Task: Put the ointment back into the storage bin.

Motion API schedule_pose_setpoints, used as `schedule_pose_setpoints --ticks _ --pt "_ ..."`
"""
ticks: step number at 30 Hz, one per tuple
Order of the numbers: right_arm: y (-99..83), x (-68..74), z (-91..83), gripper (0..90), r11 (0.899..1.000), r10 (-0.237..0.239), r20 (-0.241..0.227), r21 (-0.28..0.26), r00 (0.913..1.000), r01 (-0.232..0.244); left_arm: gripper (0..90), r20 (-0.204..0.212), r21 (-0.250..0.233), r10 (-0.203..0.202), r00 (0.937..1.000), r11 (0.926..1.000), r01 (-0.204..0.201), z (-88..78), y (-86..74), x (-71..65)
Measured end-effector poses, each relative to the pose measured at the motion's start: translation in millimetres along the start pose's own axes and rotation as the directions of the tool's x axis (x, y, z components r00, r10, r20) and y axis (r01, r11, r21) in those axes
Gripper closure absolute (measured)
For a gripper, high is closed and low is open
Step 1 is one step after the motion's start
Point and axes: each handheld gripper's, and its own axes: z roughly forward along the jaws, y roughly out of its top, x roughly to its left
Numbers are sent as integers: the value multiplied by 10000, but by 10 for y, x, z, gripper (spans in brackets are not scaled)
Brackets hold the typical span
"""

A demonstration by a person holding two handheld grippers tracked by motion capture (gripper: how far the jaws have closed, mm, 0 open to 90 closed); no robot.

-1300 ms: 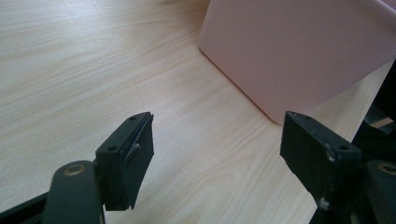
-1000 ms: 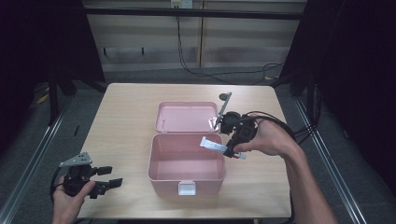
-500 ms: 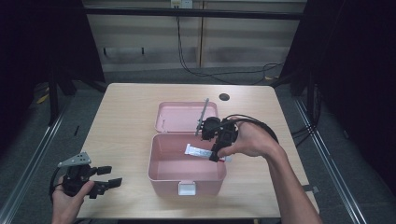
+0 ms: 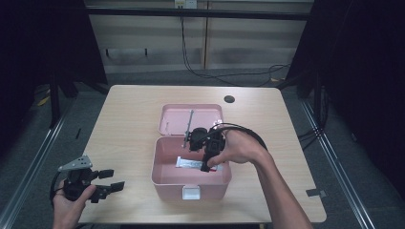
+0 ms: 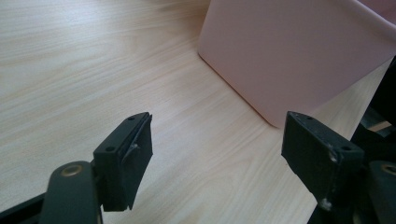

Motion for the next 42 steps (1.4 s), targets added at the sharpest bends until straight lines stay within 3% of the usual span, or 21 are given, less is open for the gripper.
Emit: schedule_pose_setpoints --ticks 5,24,31,42 --pt "43 -14 95 714 10000 52 -136 56 9999 -52 247 12 -2 -16 10000 10000 16 2 0 1" --pt "161 -7 405 714 9964 -700 -840 409 9940 736 246 32 31 -7 10000 10000 7 4 1 2" --pt "187 -39 533 714 9964 -616 -1283 503 9898 685 246 33 22 -17 10000 10000 17 -1 0 6" --pt "212 -104 745 714 9928 -694 -1612 855 9845 840 246 18 78 -21 10000 10000 21 1 -1 11"
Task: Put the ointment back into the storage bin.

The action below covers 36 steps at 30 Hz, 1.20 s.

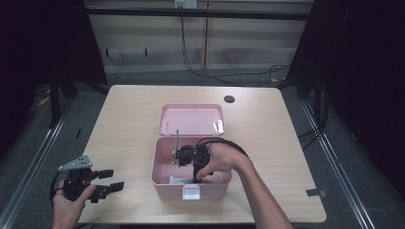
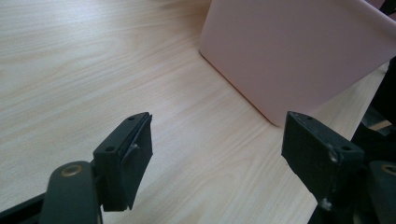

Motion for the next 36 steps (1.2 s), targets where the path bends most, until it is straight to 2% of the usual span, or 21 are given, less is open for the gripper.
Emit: schedule_pose_setpoints --ticks 7,12,18,26,36 --pt "40 -28 63 714 10000 -13 -53 -16 10000 13 246 -15 21 -9 10000 10000 9 2 0 1" --pt "65 -56 154 714 9999 -30 -311 -139 9995 25 246 -2 6 -47 10000 10000 47 1 -2 0" --pt "76 -52 161 714 9999 -20 -424 -106 9991 16 246 -3 10 -30 10000 10000 30 1 -1 2" --pt "123 -46 176 714 9998 -160 -320 -140 9994 155 246 -10 -7 -48 10000 10000 48 2 -2 4" --pt "205 -88 333 714 9998 -181 -721 22 9972 184 247 -58 -14 -59 10000 10000 59 -2 -2 2"
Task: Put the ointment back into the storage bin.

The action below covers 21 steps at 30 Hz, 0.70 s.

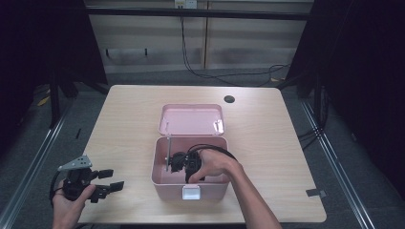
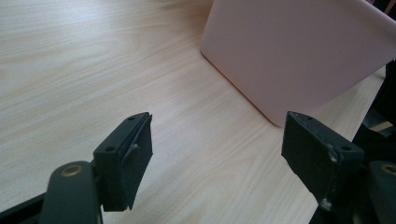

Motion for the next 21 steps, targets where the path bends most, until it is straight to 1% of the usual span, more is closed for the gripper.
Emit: schedule_pose_setpoints --ticks 2,4,5,8,9,11,13,14,18,19,20,21 --pt "14 -17 20 714 10000 6 -37 47 10000 -6 248 -7 -6 -14 10000 10000 14 -1 -1 0" --pt "36 -22 45 714 10000 -2 -98 -19 10000 2 247 -4 11 -2 10000 10000 2 -2 0 4" --pt "43 -25 58 713 9999 -117 -115 20 9999 117 248 0 11 -31 10000 10000 31 -1 -1 1" --pt "36 -29 75 713 9998 -157 -124 121 9998 158 248 -3 13 -4 10000 10000 4 -2 -1 3" --pt "30 -23 82 713 9999 -91 -50 50 9999 92 248 -18 14 -16 10000 10000 16 -1 -1 2" --pt "23 -23 97 711 9997 -211 -192 112 9996 213 248 -8 24 16 10000 10000 -16 4 1 4" --pt "27 -19 107 710 9995 -193 -156 260 9997 197 247 -3 34 8 10000 10000 -8 3 0 2" --pt "26 -14 113 709 9996 -91 -141 249 9999 94 248 0 18 5 10000 10000 -5 4 0 3" --pt "26 -21 117 705 9993 -205 -95 325 9997 208 248 2 32 17 10000 10000 -17 4 0 8" --pt "26 -19 119 704 9994 -161 -159 307 9997 166 247 -4 36 -12 10000 10000 12 5 0 6" --pt "29 -14 116 697 9994 -102 -124 345 9999 106 248 6 36 -12 10000 10000 12 6 0 5" --pt "29 -16 117 692 9993 -153 -122 339 9998 157 247 8 37 9 10000 10000 -9 5 0 6"
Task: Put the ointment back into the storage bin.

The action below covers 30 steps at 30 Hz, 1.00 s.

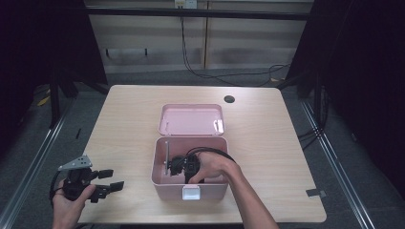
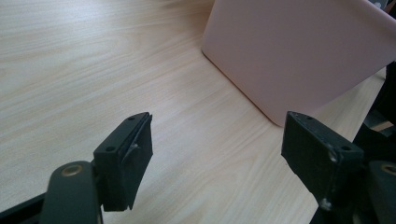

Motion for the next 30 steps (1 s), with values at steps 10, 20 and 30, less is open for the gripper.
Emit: schedule_pose_setpoints --ticks 10,20,30 --pt "8 11 -59 626 9999 141 314 -24 9994 -140 247 -15 10 -36 10000 10000 36 -5 -1 -2" --pt "-86 52 -192 567 9985 498 666 -267 9965 -481 248 34 21 -50 10000 10000 50 1 -1 -3" --pt "-166 102 -333 550 9953 874 1190 -528 9890 -816 248 27 62 -47 10000 10000 47 -1 0 -4"
